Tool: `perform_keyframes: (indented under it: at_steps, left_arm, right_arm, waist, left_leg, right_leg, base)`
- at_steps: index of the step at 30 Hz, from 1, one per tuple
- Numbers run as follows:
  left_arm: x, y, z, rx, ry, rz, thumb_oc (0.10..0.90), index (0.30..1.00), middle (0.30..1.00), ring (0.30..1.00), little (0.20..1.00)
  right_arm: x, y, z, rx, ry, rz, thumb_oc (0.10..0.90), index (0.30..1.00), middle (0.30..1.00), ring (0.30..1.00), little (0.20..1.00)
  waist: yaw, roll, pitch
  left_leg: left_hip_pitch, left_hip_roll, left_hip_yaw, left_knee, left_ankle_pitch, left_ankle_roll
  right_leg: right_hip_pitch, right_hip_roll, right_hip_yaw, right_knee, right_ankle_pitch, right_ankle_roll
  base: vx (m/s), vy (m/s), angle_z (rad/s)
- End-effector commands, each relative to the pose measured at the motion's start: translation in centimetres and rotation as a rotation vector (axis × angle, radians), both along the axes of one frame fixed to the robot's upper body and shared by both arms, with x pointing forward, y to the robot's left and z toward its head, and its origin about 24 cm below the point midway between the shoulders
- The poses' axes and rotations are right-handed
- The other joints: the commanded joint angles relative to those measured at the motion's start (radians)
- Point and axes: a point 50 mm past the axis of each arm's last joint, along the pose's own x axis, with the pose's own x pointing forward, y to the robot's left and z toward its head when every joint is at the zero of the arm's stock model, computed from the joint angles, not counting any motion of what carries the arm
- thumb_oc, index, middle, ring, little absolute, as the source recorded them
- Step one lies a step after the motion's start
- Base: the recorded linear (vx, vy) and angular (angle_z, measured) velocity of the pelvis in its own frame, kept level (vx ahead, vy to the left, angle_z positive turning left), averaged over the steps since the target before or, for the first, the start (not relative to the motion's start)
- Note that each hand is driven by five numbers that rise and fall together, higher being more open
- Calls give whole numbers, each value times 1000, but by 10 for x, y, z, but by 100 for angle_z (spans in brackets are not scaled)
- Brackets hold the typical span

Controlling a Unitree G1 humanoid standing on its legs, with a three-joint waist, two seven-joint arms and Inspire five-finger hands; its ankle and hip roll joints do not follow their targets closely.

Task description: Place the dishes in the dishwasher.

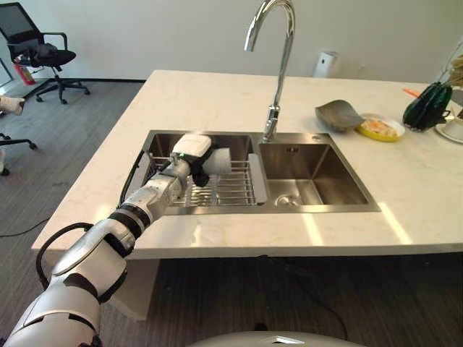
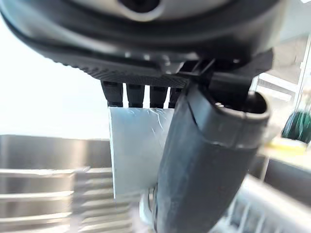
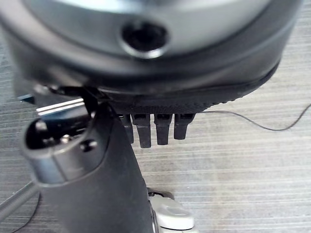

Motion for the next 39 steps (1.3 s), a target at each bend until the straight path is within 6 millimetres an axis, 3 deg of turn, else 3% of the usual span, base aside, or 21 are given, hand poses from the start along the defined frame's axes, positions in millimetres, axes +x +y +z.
perform_keyframes:
  at_steps: [1,6,9,10,11,16,17,18,19,22,23,24,25,26,29,30,31,32,35,37,39]
  left_arm:
    - [10,-2,93,-386,-328,-29,400,300,300,300,300]
    - [-27,10,107,-1236,-259,-222,400,300,300,300,300]
    - [-36,13,98,-1400,-208,-258,400,300,300,300,300]
    - [-41,13,87,-1493,-150,-269,400,300,300,300,300]
    - [-41,13,87,-1493,-150,-268,400,300,300,300,300]
    - [-70,34,58,-1529,-106,-220,400,300,300,300,300]
    - [-78,41,50,-1536,-96,-190,400,300,300,300,300]
    - [-78,41,50,-1537,-96,-190,400,300,300,300,300]
    - [-84,48,44,-1551,-103,-153,400,300,300,300,300]
    - [-89,55,38,-1551,-107,-118,400,300,300,300,300]
    - [-97,62,30,-1528,-107,-80,400,300,300,300,300]
    - [-98,62,30,-1528,-107,-79,400,300,300,300,300]
    - [-109,84,16,-1509,-134,30,400,300,300,300,300]
    - [-109,84,16,-1510,-134,30,400,300,300,300,300]
    - [-115,98,11,-1479,-164,101,400,300,300,300,300]
    - [-113,96,8,-1476,-148,107,400,300,300,300,300]
    - [-113,96,8,-1476,-148,107,400,300,300,300,300]
    - [-110,85,11,-1465,-123,62,400,300,300,300,300]
    - [-100,72,19,-1441,-101,-3,400,300,300,300,300]
    - [-96,68,24,-1423,-108,-25,400,300,300,300,300]
    - [-95,66,26,-1370,-103,-38,400,300,300,300,300]
  right_arm:
    - [2,-17,5,-48,-24,-45,800,900,900,900,900]
    - [17,1,2,3,-48,24,800,900,900,900,900]
    - [23,10,1,32,-54,92,800,900,900,900,900]
    - [32,12,2,31,-73,136,800,900,900,900,900]
    - [32,12,2,30,-72,137,800,900,900,900,900]
    - [42,20,2,51,-88,237,800,900,900,900,900]
    - [43,17,3,38,-84,257,800,900,900,900,900]
    - [43,17,3,37,-84,258,800,900,900,900,900]
    - [51,4,7,-5,-99,246,800,900,900,900,900]
    - [49,0,8,-19,-89,250,800,900,900,900,900]
    - [47,-7,9,-44,-73,259,800,900,900,900,900]
    - [47,-8,9,-45,-73,260,800,900,900,900,900]
    - [42,-17,11,-67,-52,294,800,900,900,900,900]
    - [42,-17,11,-68,-52,294,800,900,900,900,900]
    - [46,-20,13,-79,-54,308,800,900,900,900,900]
    - [39,-31,14,-115,-8,244,800,900,900,900,900]
    - [39,-31,14,-115,-8,244,800,900,900,900,900]
    - [35,-39,16,-148,12,195,800,900,900,900,900]
    - [38,-37,15,-144,-25,115,800,900,900,900,900]
    - [40,-38,16,-142,-55,64,800,900,900,900,900]
    - [32,-42,16,-138,-62,-61,800,900,900,900,900]
  waist:
    - [2,26,-9]
    - [48,38,-21]
    - [68,43,-18]
    - [91,46,-11]
    - [88,47,-11]
    - [150,70,14]
    - [177,86,42]
    - [171,86,40]
    - [213,111,97]
    - [219,124,102]
    - [244,145,118]
    - [239,144,113]
    - [252,161,129]
    - [250,161,128]
    - [246,145,131]
    - [235,142,106]
    - [235,142,106]
    - [236,154,96]
    - [169,158,53]
    - [127,157,35]
    - [103,144,17]
  left_leg:
    - [-46,62,-62,3,2,-56]
    - [-44,79,-112,3,22,-68]
    - [-50,92,-142,3,36,-76]
    - [-64,106,-169,17,45,-84]
    - [-65,107,-171,18,45,-84]
    - [-129,127,-254,130,52,-105]
    - [-178,120,-287,207,90,-122]
    - [-186,118,-294,215,87,-123]
    - [-279,94,-350,282,205,-164]
    - [-311,88,-373,254,217,-162]
    - [-358,87,-363,202,250,-162]
    - [-366,83,-367,199,258,-160]
    - [-393,100,-239,195,257,-151]
    - [-397,98,-240,196,261,-148]
    - [-338,106,-202,288,183,-142]
    - [-263,178,-133,299,134,-147]
    - [-263,178,-133,299,134,-147]
    - [-222,217,-104,289,135,-154]
    - [-143,338,65,223,201,-181]
    - [-119,366,140,192,222,-198]
    - [-123,342,190,175,132,-195]
  right_leg:
    - [67,-91,-25,17,-137,132]
    - [105,-80,-59,17,-162,107]
    - [117,-74,-77,17,-172,94]
    - [125,-66,-93,17,-183,82]
    - [126,-66,-95,17,-183,82]
    - [153,-39,-118,17,-218,49]
    - [160,-32,-127,17,-226,36]
    - [159,-32,-132,17,-226,36]
    - [159,-36,-166,17,-229,29]
    - [153,-39,-199,17,-238,25]
    - [151,-50,-253,17,-255,28]
    - [145,-53,-258,17,-250,30]
    - [135,-73,-326,17,-256,25]
    - [131,-74,-328,17,-252,26]
    - [117,-107,-376,17,-235,20]
    - [112,-132,-416,22,-243,30]
    - [112,-132,-416,22,-243,30]
    - [118,-144,-450,25,-235,38]
    - [112,-194,-537,35,-197,59]
    - [105,-219,-581,43,-169,75]
    - [110,-264,-612,57,-127,103]
  base:
    - [51,-39,14]
    - [9,-76,16]
    - [-1,-95,26]
    - [-11,-139,29]
    - [-17,-165,26]
    - [2,-149,35]
    - [-53,-103,21]
    - [-236,-84,26]
    - [-196,-19,31]
    - [-150,-31,45]
    - [-148,4,79]
    - [-372,-33,98]
    - [-251,-14,139]
    - [-339,-40,157]
    - [-212,48,112]
    - [-165,116,97]
    - [-174,197,124]
    - [-147,213,120]
    - [-232,367,119]
    - [-198,374,165]
    - [-138,525,176]
